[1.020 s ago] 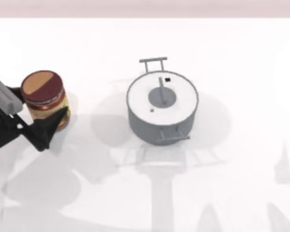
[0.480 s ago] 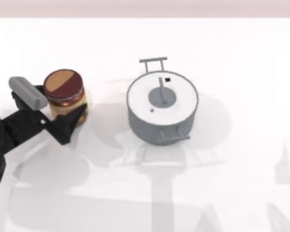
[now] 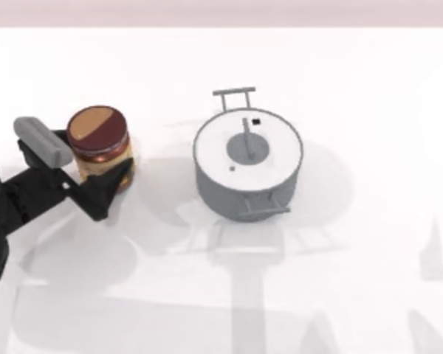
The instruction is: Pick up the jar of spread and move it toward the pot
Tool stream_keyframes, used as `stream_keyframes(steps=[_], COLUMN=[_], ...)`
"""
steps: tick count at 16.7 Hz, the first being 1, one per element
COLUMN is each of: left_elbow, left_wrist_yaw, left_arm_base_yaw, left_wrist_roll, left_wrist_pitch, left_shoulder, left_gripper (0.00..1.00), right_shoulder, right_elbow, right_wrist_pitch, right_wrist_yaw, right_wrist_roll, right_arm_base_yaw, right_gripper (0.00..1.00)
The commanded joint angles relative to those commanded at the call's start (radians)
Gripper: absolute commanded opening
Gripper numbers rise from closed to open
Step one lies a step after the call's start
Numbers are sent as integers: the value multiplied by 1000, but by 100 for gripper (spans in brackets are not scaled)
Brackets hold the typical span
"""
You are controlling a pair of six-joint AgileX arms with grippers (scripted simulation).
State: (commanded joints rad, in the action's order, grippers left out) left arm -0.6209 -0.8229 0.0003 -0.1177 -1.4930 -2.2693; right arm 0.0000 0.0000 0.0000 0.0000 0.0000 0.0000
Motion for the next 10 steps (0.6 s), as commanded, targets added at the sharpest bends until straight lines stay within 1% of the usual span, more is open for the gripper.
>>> stream_keyframes(steps=[8,9,10], left_elbow=[0,0,0], left_wrist_yaw=[0,0,0], left_arm_base_yaw=[0,0,0], left_wrist_roll=[0,0,0], left_wrist_pitch=[0,0,0], left_shoulder=[0,0,0], left_gripper=[98,100,100], right_shoulder=[0,0,0], right_elbow=[0,0,0], right_wrist_pitch=[0,0,0], right_wrist_yaw=[0,0,0], right_wrist_roll=[0,0,0], right_arm_base_yaw=[0,0,0], right_gripper=[100,100,100])
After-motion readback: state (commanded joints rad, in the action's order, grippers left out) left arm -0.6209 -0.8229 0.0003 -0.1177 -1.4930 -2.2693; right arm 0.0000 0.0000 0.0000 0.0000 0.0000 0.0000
